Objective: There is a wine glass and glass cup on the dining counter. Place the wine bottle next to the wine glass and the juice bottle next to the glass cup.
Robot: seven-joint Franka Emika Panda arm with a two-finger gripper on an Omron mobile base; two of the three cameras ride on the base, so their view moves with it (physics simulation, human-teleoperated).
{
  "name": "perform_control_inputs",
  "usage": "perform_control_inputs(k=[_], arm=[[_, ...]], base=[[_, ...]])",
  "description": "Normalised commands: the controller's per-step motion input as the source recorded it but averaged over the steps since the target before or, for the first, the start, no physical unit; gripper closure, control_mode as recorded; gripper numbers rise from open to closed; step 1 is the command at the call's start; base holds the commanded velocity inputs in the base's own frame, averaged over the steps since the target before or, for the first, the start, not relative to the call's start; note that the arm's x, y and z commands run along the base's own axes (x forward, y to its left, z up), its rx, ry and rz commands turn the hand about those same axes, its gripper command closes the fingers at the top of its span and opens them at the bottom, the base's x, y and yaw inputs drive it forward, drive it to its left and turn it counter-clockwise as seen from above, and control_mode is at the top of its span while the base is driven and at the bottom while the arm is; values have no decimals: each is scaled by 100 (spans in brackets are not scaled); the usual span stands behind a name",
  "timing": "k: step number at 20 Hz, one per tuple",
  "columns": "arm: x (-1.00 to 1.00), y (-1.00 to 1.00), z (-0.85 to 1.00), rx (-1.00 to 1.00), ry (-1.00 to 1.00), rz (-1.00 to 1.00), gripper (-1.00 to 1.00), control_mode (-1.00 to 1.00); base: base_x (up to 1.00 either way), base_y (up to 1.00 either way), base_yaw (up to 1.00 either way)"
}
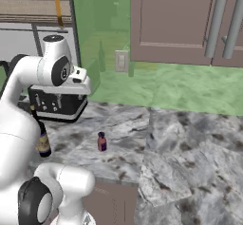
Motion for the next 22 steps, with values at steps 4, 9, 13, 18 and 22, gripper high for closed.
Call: perform_control_inputs(k=[4, 9, 13, 18, 22], arm=[[-54, 3, -2, 1, -13, 4, -100, -100], [-47, 3, -2, 0, -12, 29, -100, -100], [-39, 0, -5, 4, -11, 52, -100, -100], [-22, -1, -14, 16, -2, 59, -100, -100], [-3, 0, -24, 17, -5, 44, -100, -100]], base=[[0, 0, 0], [0, 0, 0], [0, 0, 0], [0, 0, 0], [0, 0, 0]])
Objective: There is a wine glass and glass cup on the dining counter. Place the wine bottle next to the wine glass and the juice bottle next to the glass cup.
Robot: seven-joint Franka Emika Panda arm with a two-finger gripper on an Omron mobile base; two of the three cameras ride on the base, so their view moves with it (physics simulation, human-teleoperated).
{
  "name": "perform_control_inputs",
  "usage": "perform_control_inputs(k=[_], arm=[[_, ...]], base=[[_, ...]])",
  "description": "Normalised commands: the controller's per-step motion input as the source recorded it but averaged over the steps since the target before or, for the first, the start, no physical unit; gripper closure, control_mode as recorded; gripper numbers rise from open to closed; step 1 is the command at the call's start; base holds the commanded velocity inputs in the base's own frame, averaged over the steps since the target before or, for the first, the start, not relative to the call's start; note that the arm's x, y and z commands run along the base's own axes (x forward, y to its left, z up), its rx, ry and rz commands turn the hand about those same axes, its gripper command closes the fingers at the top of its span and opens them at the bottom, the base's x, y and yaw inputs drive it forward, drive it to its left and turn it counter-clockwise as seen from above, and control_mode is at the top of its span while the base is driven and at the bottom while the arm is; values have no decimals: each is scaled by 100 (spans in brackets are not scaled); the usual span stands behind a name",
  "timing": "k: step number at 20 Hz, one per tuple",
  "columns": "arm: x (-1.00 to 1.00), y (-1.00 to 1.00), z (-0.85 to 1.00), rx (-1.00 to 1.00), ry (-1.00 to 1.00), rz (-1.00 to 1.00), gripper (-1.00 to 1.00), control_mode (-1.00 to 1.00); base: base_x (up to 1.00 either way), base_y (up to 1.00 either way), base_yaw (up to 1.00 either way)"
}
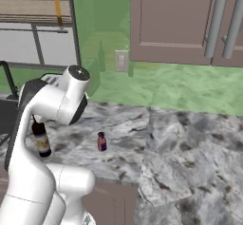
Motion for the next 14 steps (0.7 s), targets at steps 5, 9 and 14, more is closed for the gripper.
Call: perform_control_inputs(k=[5, 9, 14], arm=[[14, 0, -32, 39, -1, 29, -100, -100], [6, 1, -30, 33, -11, 23, -100, -100], [4, 11, -24, 22, -16, 12, -100, -100]], base=[[0, 0, 0], [0, 0, 0], [0, 0, 0]])
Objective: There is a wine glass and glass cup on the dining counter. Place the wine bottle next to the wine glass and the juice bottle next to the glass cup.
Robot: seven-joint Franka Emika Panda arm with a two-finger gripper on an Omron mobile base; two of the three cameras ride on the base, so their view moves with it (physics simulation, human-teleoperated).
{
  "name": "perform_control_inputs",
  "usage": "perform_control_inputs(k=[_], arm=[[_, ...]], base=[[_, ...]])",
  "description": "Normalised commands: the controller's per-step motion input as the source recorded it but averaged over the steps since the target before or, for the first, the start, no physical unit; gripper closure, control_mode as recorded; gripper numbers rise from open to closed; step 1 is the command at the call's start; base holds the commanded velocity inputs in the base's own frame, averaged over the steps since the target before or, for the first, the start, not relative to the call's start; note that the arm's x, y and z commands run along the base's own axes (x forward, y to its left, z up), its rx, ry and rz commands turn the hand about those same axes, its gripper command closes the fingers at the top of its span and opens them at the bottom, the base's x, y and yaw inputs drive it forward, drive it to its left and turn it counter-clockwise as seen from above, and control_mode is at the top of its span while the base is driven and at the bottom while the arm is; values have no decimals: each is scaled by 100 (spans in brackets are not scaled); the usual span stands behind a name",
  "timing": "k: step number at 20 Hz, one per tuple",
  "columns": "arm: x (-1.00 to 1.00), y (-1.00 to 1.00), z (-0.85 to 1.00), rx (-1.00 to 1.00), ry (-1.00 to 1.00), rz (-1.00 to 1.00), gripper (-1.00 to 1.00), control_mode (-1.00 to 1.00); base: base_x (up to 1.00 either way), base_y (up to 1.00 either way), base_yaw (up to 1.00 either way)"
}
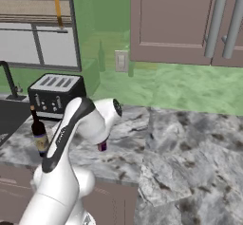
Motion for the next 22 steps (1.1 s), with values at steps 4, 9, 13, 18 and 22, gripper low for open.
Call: perform_control_inputs(k=[4, 9, 13, 18, 22], arm=[[11, 17, -28, 19, -21, 2, -100, -100], [17, 24, -16, 13, -6, 0, -100, -100], [18, 25, -9, 8, 0, 0, -100, -100], [15, 27, -8, 1, 4, 0, -100, -100], [15, 20, -6, 0, 14, 0, -100, -100]], base=[[0, 0, 0], [0, 0, 0], [0, 0, 0], [0, 0, 0], [0, 0, 0]])
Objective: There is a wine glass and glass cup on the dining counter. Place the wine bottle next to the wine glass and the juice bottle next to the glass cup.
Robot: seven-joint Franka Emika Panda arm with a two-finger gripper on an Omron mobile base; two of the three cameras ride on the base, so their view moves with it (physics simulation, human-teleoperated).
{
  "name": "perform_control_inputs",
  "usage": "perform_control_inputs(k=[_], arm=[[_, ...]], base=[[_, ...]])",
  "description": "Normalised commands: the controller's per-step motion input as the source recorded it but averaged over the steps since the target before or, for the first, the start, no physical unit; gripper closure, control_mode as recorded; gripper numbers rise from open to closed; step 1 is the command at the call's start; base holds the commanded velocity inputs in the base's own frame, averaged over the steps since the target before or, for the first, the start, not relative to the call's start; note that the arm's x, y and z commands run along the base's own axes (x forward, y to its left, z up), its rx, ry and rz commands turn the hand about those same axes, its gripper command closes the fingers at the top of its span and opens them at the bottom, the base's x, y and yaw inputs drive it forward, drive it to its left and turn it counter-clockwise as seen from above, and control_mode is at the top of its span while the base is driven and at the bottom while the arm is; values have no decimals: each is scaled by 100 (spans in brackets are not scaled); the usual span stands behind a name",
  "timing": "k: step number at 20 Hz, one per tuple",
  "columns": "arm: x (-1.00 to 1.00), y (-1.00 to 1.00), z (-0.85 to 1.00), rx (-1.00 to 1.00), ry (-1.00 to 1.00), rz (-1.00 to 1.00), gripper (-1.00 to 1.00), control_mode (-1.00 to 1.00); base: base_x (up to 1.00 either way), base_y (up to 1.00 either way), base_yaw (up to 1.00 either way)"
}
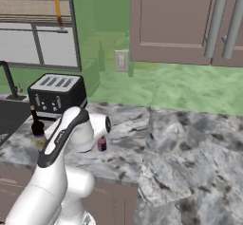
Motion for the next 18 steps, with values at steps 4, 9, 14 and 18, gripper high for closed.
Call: perform_control_inputs(k=[4, 9, 14, 18], arm=[[18, 17, -11, 0, 13, 0, -100, -100], [18, 15, -13, 0, 10, 0, -100, -100], [11, 26, -18, 0, 3, 0, -100, -100], [11, 19, -15, 0, 0, 0, -100, -100]], base=[[0, 0, 0], [0, 0, 0], [0, 0, 0], [0, 0, 0]])
